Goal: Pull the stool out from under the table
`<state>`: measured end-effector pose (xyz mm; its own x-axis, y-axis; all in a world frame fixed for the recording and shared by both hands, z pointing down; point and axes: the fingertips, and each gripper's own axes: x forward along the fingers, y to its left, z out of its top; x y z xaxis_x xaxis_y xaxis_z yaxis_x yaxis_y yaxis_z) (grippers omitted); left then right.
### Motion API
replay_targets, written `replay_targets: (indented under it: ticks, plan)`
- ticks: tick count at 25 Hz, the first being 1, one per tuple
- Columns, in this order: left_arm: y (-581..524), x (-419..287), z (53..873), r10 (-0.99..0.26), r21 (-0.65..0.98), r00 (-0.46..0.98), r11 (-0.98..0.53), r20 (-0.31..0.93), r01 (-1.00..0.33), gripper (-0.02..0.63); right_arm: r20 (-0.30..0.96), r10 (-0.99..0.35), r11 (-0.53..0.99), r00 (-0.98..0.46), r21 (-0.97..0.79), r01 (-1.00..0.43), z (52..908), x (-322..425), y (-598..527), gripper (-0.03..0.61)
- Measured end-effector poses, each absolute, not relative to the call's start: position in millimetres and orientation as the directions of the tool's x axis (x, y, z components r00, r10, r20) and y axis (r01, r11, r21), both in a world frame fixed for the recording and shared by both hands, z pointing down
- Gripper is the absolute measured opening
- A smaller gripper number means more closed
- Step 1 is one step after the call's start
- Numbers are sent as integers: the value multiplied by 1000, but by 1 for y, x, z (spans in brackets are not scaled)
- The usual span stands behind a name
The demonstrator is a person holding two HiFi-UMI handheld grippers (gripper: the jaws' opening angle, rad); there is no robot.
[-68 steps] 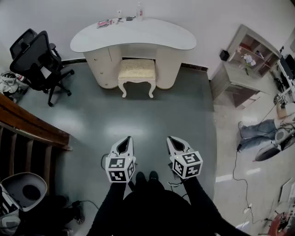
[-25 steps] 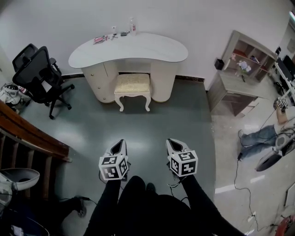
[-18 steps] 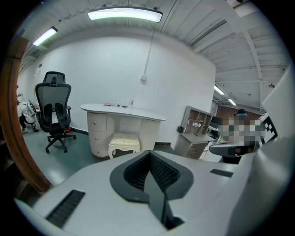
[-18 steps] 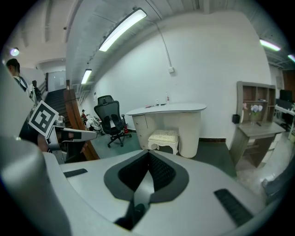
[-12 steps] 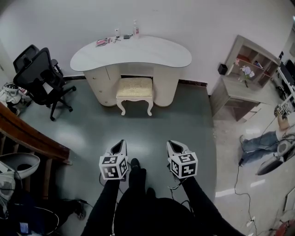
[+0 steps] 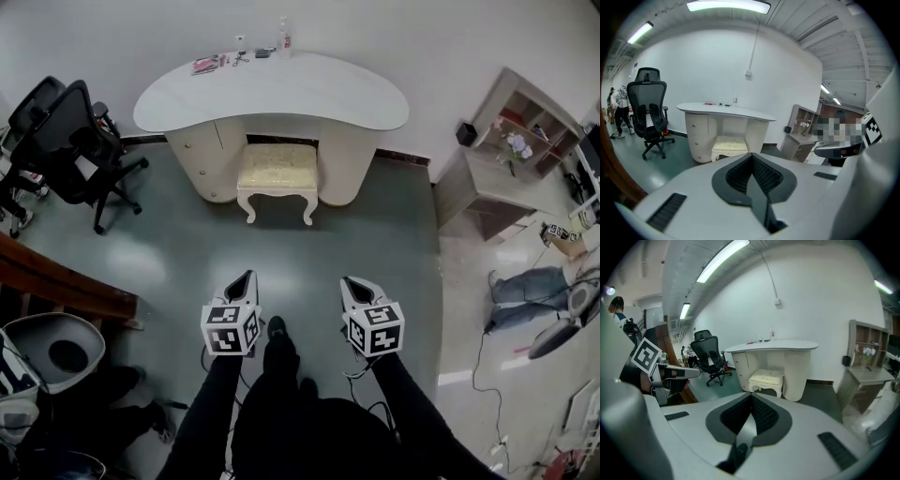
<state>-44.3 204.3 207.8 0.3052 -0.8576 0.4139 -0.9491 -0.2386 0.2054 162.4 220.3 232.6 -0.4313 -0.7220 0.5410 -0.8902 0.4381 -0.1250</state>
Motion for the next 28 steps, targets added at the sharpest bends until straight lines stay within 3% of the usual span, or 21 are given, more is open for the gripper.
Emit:
replay_targets:
  ticks: [20, 28]
  plan:
    - [48, -111, 251, -802, 233, 353, -272, 482, -934, 8, 617, -696, 406, -368, -84, -910, 266, 89, 64, 3]
    - [6, -127, 278, -799, 255, 333, -232, 501, -939, 12, 649, -701, 350, -295, -47, -936, 301, 94, 22, 3]
